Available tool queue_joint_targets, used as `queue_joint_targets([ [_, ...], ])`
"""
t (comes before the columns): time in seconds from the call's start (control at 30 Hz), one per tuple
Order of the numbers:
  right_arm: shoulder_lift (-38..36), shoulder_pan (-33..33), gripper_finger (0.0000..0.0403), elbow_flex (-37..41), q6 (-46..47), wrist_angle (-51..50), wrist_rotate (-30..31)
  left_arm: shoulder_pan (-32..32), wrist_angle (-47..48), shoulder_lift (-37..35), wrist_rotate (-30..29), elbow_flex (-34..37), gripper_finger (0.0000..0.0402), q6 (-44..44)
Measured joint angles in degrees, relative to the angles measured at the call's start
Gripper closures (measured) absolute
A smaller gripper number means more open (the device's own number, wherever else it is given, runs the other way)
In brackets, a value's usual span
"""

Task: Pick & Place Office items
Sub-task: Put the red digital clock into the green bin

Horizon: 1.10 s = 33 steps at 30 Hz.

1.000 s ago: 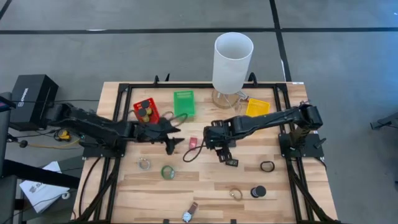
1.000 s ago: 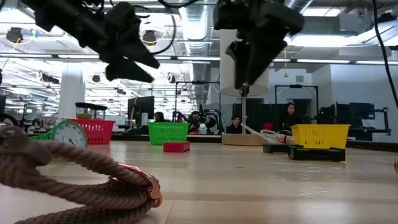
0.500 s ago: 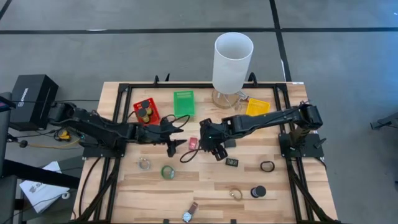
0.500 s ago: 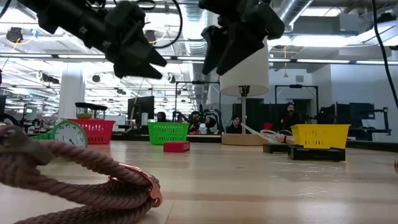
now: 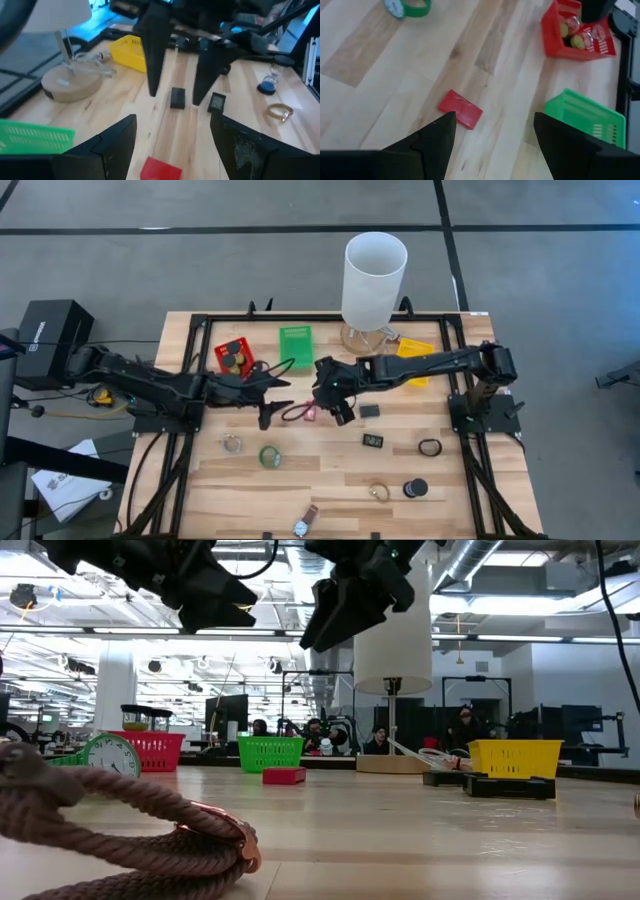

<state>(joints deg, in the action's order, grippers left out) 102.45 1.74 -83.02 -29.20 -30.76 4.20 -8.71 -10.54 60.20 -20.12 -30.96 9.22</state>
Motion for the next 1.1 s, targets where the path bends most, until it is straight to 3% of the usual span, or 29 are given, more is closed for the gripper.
queue_joint_targets([
  [0.17, 3.17, -0.79, 0.0143, 0.22, -4.59, 0.87, -5.15, 0.0, 0.37, -1.13, 0.0, -0.01, 0.0152, -1.5],
  [0.53, 12.94, 0.09, 0.0143, -1.16, -17.49, 4.45, -4.21, 0.14, 8.43, -7.5, -2.06, 0.13, 0.0152, -2.23],
  [0.87, 16.72, -0.36, 0.0143, -1.77, -34.56, 6.98, -4.05, 0.17, 8.91, -7.23, -2.12, 0.02, 0.0152, -3.0],
  [1.1, 19.47, -1.32, 0.0143, -1.33, -38.41, 6.95, -4.2, 0.14, 8.87, -7.25, -2.14, 0.02, 0.0152, -3.0],
])
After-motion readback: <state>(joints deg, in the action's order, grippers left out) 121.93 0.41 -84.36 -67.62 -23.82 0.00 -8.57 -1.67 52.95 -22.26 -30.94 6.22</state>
